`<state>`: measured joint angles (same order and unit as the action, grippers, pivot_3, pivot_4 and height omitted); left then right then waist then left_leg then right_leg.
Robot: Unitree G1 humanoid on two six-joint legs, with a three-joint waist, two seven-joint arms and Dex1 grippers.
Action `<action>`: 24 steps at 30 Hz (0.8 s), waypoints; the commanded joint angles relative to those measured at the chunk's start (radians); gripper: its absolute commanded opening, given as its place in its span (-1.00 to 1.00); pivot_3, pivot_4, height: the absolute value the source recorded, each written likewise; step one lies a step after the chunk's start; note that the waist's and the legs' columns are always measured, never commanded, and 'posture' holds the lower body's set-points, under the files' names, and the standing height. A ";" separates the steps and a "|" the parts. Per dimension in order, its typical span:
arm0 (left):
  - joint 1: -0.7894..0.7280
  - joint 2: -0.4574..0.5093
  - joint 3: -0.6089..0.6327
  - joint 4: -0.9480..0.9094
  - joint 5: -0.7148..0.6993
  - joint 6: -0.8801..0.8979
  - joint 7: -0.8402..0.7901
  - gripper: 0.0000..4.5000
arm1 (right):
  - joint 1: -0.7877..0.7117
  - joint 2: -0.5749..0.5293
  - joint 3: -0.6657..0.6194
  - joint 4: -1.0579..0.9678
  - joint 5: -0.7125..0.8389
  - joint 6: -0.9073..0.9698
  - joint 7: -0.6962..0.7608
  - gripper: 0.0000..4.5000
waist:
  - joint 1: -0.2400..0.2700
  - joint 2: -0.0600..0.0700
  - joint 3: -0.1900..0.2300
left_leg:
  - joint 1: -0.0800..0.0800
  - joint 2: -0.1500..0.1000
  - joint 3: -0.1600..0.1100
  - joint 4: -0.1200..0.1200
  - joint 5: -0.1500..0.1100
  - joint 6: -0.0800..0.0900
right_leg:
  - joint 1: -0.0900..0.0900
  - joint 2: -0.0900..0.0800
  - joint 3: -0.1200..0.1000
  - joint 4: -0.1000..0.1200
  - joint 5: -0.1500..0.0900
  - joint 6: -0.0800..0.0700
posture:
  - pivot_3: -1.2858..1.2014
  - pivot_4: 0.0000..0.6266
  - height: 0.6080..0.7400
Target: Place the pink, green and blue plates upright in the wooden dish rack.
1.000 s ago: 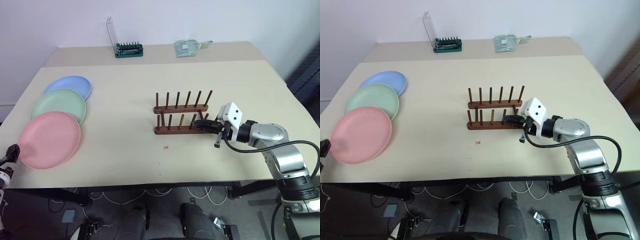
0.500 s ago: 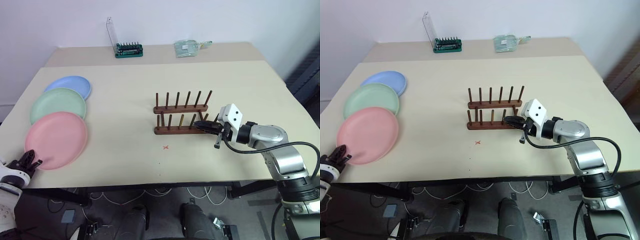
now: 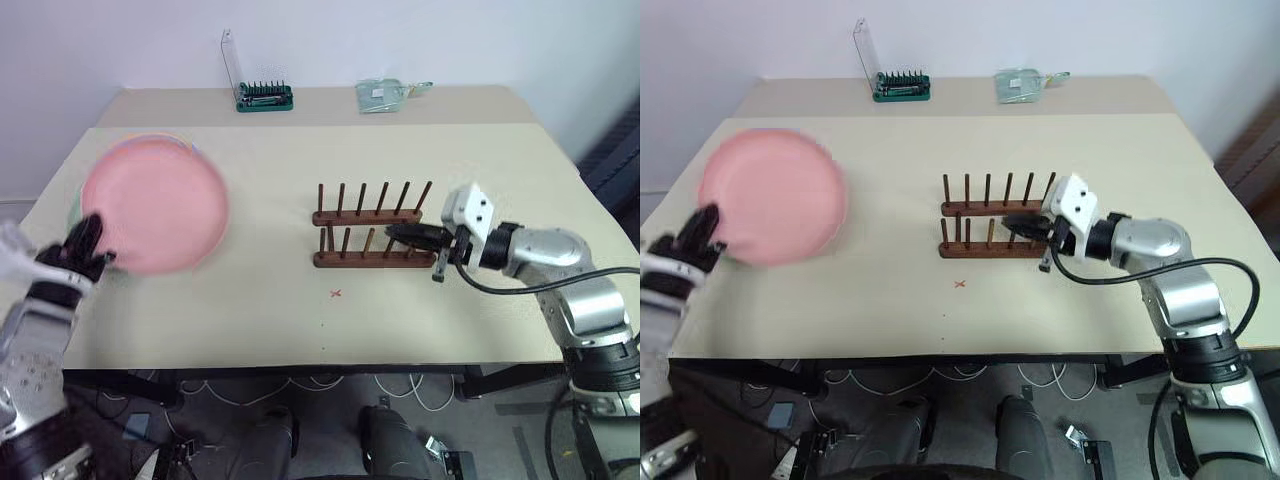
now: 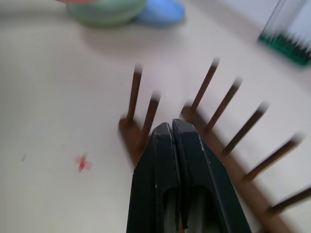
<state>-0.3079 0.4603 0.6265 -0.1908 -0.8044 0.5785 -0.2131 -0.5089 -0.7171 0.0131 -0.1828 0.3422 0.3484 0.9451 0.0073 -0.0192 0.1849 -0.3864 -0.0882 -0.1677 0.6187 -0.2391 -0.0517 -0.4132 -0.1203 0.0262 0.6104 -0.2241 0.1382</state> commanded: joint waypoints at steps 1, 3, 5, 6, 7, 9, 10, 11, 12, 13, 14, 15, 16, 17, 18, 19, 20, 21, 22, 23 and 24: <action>-0.211 -0.025 -0.176 -0.015 0.150 -0.042 0.137 -1.00 | -0.105 0.024 0.052 -0.010 -0.135 -0.143 -0.062 -0.22 | 0.004 -0.001 0.000 | -0.003 0.000 -0.001 0.001 0.001 -0.001 | -0.002 0.001 0.000 0.001 0.001 0.000 | 0.03 -0.52 1.00; -0.303 -0.063 -0.263 -0.003 0.210 -0.038 0.177 -1.00 | -0.137 0.034 0.095 0.009 -0.226 -0.236 -0.091 -0.03 | 0.004 -0.001 0.000 | -0.004 0.000 0.000 0.002 0.001 -0.002 | -0.002 0.001 0.000 0.000 0.001 0.000 | 0.03 -0.52 1.00; -0.358 -0.094 -0.316 0.002 0.248 -0.046 0.194 -1.00 | -0.156 0.047 0.128 0.023 -0.285 -0.304 -0.107 -0.03 | 0.000 -0.002 0.000 | -0.004 -0.001 0.000 0.002 0.002 -0.004 | -0.003 0.000 0.000 -0.001 0.001 0.001 | 0.03 -0.52 1.00; -0.385 -0.112 -0.350 -0.003 0.267 -0.042 0.201 -1.00 | -0.170 0.058 0.149 0.034 -0.331 -0.334 -0.133 -0.03 | -0.005 -0.001 0.000 | -0.004 0.000 0.001 0.002 0.002 -0.006 | -0.004 0.000 0.000 -0.001 0.001 0.001 | 0.03 -0.52 1.00; -0.406 -0.130 -0.380 -0.007 0.285 -0.035 0.212 -1.00 | -0.181 0.066 0.168 0.045 -0.371 -0.362 -0.152 -0.03 | -0.009 -0.002 0.000 | -0.004 0.000 0.001 0.002 0.002 -0.007 | -0.005 0.000 0.000 0.000 0.001 0.001 | 0.03 -0.52 1.00; -0.434 -0.156 -0.434 -0.017 0.316 -0.015 0.224 -1.00 | -0.198 0.080 0.199 0.068 -0.450 -0.416 -0.191 -0.03 | -0.018 -0.002 0.000 | -0.007 0.000 0.001 0.002 0.002 -0.007 | -0.008 0.000 0.000 0.001 0.001 0.001 | 0.03 -0.52 1.00; -0.443 -0.171 -0.448 -0.024 0.322 -0.009 0.230 -1.00 | -0.204 0.089 0.208 0.077 -0.473 -0.433 -0.205 -0.03 | -0.020 -0.002 0.000 | -0.007 0.000 0.001 0.002 0.002 -0.007 | -0.009 0.000 0.000 0.002 0.001 0.001 | 0.03 -0.52 1.00; -0.451 -0.188 -0.454 -0.033 0.318 -0.003 0.234 -1.00 | -0.210 0.100 0.216 0.085 -0.490 -0.441 -0.218 -0.03 | -0.022 -0.002 0.000 | -0.007 0.000 0.001 0.002 0.002 -0.007 | -0.009 0.000 0.000 0.002 0.001 0.001 | 0.03 -0.52 1.00; -0.459 -0.206 -0.455 -0.041 0.308 0.002 0.238 -1.00 | -0.216 0.107 0.227 0.093 -0.514 -0.456 -0.230 -0.03 | -0.024 -0.001 0.000 | -0.007 0.000 0.001 0.002 0.002 -0.007 | -0.009 0.001 0.000 0.002 0.001 0.001 | 0.03 -0.52 1.00; -0.464 -0.221 -0.459 -0.049 0.304 0.010 0.241 -1.00 | -0.222 0.114 0.238 0.102 -0.544 -0.473 -0.243 -0.03 | -0.026 -0.001 0.000 | -0.007 0.000 0.001 0.002 0.002 -0.007 | -0.009 0.001 0.001 0.002 0.001 0.001 | 0.03 -0.52 1.00; -0.467 -0.229 -0.467 -0.056 0.304 0.021 0.238 -1.00 | -0.227 0.123 0.247 0.111 -0.567 -0.480 -0.253 -0.03 | -0.026 -0.001 0.000 | -0.007 0.000 0.001 0.002 0.002 -0.007 | -0.009 0.001 0.001 0.003 0.001 0.001 | 0.03 -0.52 1.00; -0.467 -0.234 -0.478 -0.065 0.309 0.027 0.231 -1.00 | -0.233 0.128 0.255 0.121 -0.595 -0.494 -0.268 -0.03 | -0.025 -0.001 0.000 | -0.007 0.000 0.001 0.002 0.002 -0.007 | -0.009 0.001 0.001 0.003 0.001 0.001 | 0.03 -0.52 1.00; -0.467 -0.239 -0.484 -0.071 0.307 0.034 0.227 -1.00 | -0.242 0.128 0.264 0.133 -0.630 -0.512 -0.286 -0.03 | -0.024 -0.001 0.000 | -0.007 0.000 0.001 0.002 0.002 -0.007 | -0.009 0.001 0.001 0.003 0.001 0.001 | 0.03 -0.52 1.00; -0.467 -0.244 -0.485 -0.077 0.304 0.040 0.226 -1.00 | -0.247 0.129 0.268 0.143 -0.656 -0.525 -0.302 -0.03 | -0.023 -0.001 0.000 | -0.007 0.000 0.001 0.002 0.002 -0.007 | -0.009 0.001 0.001 0.003 0.001 0.001 | 0.03 -0.52 1.00; -0.468 -0.250 -0.484 -0.081 0.301 0.044 0.225 -1.00 | -0.252 0.132 0.271 0.153 -0.676 -0.534 -0.314 -0.03 | -0.022 -0.001 0.000 | -0.007 0.000 0.001 0.002 0.002 -0.007 | -0.009 0.001 0.001 0.003 0.001 0.001 | 0.03 -0.52 1.00; -0.468 -0.255 -0.483 -0.085 0.297 0.048 0.223 -1.00 | -0.256 0.134 0.274 0.163 -0.690 -0.541 -0.322 -0.03 | -0.021 -0.001 0.000 | -0.007 0.000 0.001 0.003 0.002 -0.007 | -0.008 0.001 0.001 0.003 0.001 0.001 | 0.03 -0.52 1.00; -0.468 -0.259 -0.481 -0.087 0.295 0.050 0.221 -1.00 | -0.258 0.137 0.274 0.169 -0.699 -0.546 -0.327 -0.03 | -0.021 -0.001 0.000 | -0.007 0.000 0.001 0.003 0.002 -0.007 | -0.009 0.001 0.001 0.003 0.001 0.001 | 0.03 -0.52 1.00; -0.467 -0.260 -0.482 -0.091 0.295 0.055 0.219 -1.00 | -0.260 0.139 0.277 0.175 -0.707 -0.553 -0.330 -0.03 | -0.021 -0.001 0.000 | -0.007 0.000 0.001 0.003 0.002 -0.007 | -0.008 0.001 0.001 0.003 0.001 0.001 | 0.03 -0.52 1.00; -0.466 -0.262 -0.482 -0.094 0.295 0.058 0.218 -1.00 | -0.260 0.140 0.279 0.180 -0.714 -0.559 -0.331 -0.03 | -0.021 -0.001 0.000 | -0.007 0.000 0.001 0.003 0.002 -0.007 | -0.008 0.001 0.001 0.003 0.001 0.001 | 0.03 -0.52 1.00; -0.465 -0.266 -0.482 -0.096 0.294 0.061 0.216 -1.00 | -0.266 0.140 0.285 0.192 -0.737 -0.575 -0.344 -0.03 | -0.021 -0.001 0.000 | -0.007 0.000 0.001 0.003 0.002 -0.007 | -0.008 0.001 0.001 0.003 0.001 0.001 | 0.03 -0.52 1.00; -0.465 -0.269 -0.481 -0.097 0.293 0.064 0.213 -1.00 | -0.271 0.139 0.289 0.202 -0.756 -0.587 -0.353 -0.03 | -0.021 -0.001 0.000 | -0.007 0.000 0.001 0.003 0.002 -0.007 | -0.008 0.001 0.001 0.003 0.001 0.001 | 0.03 -0.52 1.00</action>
<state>-0.7486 0.1928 0.1404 -0.2396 -0.5033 0.6477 0.0066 -0.7482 -0.5816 0.3055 0.0222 -0.3912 -0.2113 0.6189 -0.0140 -0.0207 0.1849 -0.3931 -0.0884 -0.1665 0.6217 -0.2366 -0.0591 -0.4217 -0.1196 0.0271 0.6135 -0.2228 0.1393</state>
